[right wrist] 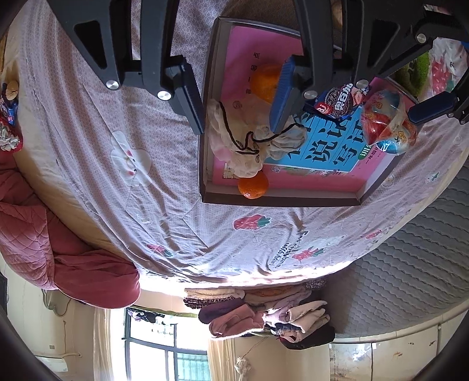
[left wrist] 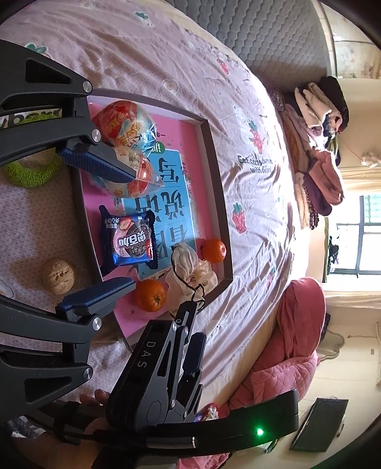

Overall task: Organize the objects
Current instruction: 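Open the left tool to release the cookie packet while the right tool releases the mesh bag, then withdraw both tools from the tray back over the bedspread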

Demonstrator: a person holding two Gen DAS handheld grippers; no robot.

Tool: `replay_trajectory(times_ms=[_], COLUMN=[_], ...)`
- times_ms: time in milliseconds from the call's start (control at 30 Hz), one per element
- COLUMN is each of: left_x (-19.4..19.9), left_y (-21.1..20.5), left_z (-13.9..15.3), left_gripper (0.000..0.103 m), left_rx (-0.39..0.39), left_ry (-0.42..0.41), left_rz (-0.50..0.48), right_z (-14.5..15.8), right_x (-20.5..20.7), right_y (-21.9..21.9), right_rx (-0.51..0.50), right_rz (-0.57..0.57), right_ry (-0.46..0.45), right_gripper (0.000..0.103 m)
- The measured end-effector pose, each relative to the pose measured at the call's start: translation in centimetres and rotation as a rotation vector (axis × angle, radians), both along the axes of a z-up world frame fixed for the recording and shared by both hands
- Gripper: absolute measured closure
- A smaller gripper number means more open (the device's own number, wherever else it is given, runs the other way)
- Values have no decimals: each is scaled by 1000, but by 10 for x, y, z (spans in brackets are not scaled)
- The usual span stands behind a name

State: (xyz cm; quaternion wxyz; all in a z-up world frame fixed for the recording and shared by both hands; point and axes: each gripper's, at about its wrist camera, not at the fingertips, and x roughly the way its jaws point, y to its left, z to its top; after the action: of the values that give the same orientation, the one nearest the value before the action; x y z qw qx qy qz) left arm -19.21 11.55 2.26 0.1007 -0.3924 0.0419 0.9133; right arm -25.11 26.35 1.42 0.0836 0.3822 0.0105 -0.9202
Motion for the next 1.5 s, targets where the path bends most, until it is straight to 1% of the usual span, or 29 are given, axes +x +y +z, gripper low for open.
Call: replay_trajectory(times_ms=[133,300,533,667,900,1100,1500], left_x=[5,11,17,21,26,32,44], left_y=[-1,-6,-14,-17,-20,-28,-37], left_z=[7,17,28,33,42,52,68], left_gripper=[34,34,32,31,31,31,31], left_rx=[-6,-4,-7,-7,-10,-2,-13], left_ry=[14,35,55,64,82,104,136], left_rz=[6,16,37,43,50,63,84], right_z=[6,18,44,54,63,71,82], right_x=[7,18,37,46,58,66,80], right_y=[5,8,0,-9,-13,-6,3], right_rx=[-23,-29,-16,12,10,-8,-33], right_rz=[-9,-13,14,27,40,27,25], right_ry=[8,32,106,149,179,194,226], right_gripper=[53,51,47,47,46,44,40])
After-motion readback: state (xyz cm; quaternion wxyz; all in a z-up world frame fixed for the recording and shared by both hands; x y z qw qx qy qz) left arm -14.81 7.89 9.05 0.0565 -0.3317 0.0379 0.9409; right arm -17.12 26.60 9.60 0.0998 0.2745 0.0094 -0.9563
